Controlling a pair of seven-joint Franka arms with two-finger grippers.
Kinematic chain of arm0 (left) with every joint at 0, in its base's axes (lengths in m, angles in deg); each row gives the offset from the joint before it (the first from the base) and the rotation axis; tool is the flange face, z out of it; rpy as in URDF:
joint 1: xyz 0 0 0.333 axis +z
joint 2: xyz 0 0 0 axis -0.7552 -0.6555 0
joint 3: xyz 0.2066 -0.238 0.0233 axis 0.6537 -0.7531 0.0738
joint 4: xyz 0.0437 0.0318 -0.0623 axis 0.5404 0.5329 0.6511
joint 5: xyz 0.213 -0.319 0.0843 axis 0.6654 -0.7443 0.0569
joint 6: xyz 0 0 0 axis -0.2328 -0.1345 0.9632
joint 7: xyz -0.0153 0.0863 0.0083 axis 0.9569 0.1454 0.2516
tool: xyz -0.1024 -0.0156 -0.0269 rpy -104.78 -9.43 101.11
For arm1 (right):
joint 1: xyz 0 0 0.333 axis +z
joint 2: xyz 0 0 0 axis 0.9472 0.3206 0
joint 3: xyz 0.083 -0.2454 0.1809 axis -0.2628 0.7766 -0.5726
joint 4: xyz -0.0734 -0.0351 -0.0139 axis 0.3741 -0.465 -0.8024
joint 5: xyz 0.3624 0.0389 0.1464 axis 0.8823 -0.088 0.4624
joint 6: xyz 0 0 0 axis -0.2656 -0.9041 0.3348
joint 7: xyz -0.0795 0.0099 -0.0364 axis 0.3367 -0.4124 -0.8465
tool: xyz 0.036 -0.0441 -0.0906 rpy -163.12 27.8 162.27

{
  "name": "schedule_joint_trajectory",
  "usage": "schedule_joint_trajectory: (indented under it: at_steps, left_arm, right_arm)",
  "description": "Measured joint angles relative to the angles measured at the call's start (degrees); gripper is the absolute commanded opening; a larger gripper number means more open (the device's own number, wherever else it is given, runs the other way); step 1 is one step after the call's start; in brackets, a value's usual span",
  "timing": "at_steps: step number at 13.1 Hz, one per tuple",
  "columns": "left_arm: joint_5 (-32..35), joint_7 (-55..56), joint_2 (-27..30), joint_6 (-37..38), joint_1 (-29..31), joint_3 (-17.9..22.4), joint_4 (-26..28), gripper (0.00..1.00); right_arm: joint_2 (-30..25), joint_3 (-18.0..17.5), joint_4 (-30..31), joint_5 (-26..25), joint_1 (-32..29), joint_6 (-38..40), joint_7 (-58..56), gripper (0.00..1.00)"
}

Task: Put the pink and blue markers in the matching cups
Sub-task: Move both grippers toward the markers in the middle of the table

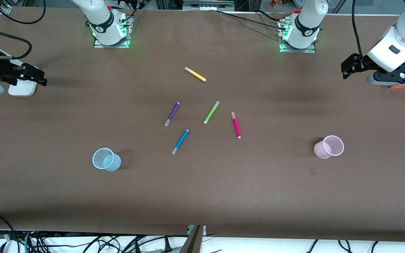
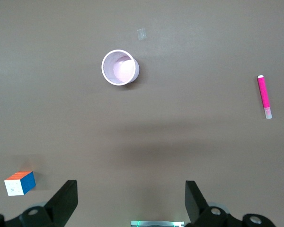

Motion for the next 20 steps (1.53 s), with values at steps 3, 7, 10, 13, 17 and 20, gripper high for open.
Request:
schedule_joint_trajectory:
  at_steps: [3,7,10,13,17,20]
  left_arm:
    - [0.00,0.00,0.00,0.00,0.00,0.00,0.00,1.00]
    - [0.00,0.00,0.00,0.00,0.00,0.00,0.00,1.00]
    - [0.00,0.00,0.00,0.00,0.00,0.00,0.00,1.00]
    - [0.00,0.00,0.00,0.00,0.00,0.00,0.00,1.00]
    - [0.00,0.00,0.00,0.08,0.00,-0.17,0.00,1.00]
    - [0.00,0.00,-0.46,0.30,0.00,-0.29,0.03,1.00]
  right_arm:
    - [0.01,0.00,0.00,0.01,0.00,0.25,0.01,1.00]
    - [0.03,0.00,0.00,0.01,0.00,0.38,0.06,1.00]
    - [0.97,-0.02,0.00,0.01,0.09,0.66,0.04,1.00]
    - [2.62,-0.11,-0.01,0.02,0.75,0.63,0.04,1.00]
    - [2.90,-0.16,-0.11,0.02,1.76,0.63,0.04,1.00]
    - [2.90,-0.16,-0.19,0.02,1.79,0.63,0.04,1.00]
